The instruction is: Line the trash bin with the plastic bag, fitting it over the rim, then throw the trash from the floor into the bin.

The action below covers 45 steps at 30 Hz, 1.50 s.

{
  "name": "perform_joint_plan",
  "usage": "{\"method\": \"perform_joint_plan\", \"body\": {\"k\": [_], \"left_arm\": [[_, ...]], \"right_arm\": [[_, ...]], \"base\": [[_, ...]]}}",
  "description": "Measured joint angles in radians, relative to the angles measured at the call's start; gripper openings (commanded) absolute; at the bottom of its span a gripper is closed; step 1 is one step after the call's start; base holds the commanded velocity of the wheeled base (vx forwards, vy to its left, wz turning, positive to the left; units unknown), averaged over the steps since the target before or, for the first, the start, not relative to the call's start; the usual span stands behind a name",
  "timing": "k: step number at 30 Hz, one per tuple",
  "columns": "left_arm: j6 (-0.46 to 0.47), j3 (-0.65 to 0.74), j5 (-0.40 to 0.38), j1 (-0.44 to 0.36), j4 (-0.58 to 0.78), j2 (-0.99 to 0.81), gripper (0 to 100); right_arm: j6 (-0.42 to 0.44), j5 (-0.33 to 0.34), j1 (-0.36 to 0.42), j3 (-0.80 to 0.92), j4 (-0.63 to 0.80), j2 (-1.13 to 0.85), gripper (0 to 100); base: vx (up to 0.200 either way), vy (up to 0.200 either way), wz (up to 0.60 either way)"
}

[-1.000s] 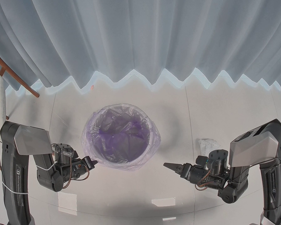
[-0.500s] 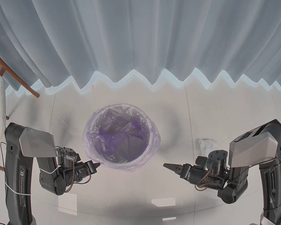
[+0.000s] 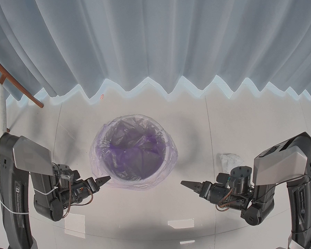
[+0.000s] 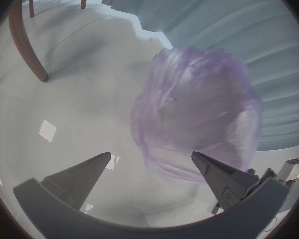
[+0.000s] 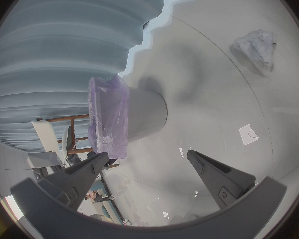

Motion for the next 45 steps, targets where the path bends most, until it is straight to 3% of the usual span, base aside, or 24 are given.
{"method": "perform_joint_plan", "body": {"k": [12,17,20,25,31,38,45], "left_arm": [[0.013,0.202,-0.130,0.070,0.003,-0.500,100],[0.103,0.192,-0.164,0.067,0.040,-0.736,100],[0.160,0.136,-0.178,0.064,0.106,-0.859,100],[0.221,0.022,-0.208,0.086,0.227,-0.976,100],[0.236,-0.100,-0.326,0.224,0.331,-1.024,100],[0.213,-0.186,-0.493,0.396,0.381,-1.024,100],[0.211,-0.201,-0.516,0.440,0.382,-1.021,100]], "right_arm": [[0.006,-0.010,0.000,0.005,0.000,-0.007,100],[0.029,-0.029,0.001,-0.005,0.015,-0.051,100],[0.002,-0.049,0.001,-0.031,0.102,-0.088,100],[-0.112,-0.151,0.001,-0.130,0.363,-0.140,100],[-0.236,-0.267,0.006,-0.296,0.613,-0.206,100],[-0.390,-0.419,0.010,-0.410,0.710,-0.209,100],[-0.412,-0.466,-0.006,-0.485,0.802,-0.187,100]], "base": [[0.000,0.000,0.00],[0.000,0.000,0.00],[0.000,0.000,0.00],[0.000,0.000,0.00],[0.000,-0.133,0.00],[0.000,-0.200,0.00],[0.000,-0.200,0.00]]}}
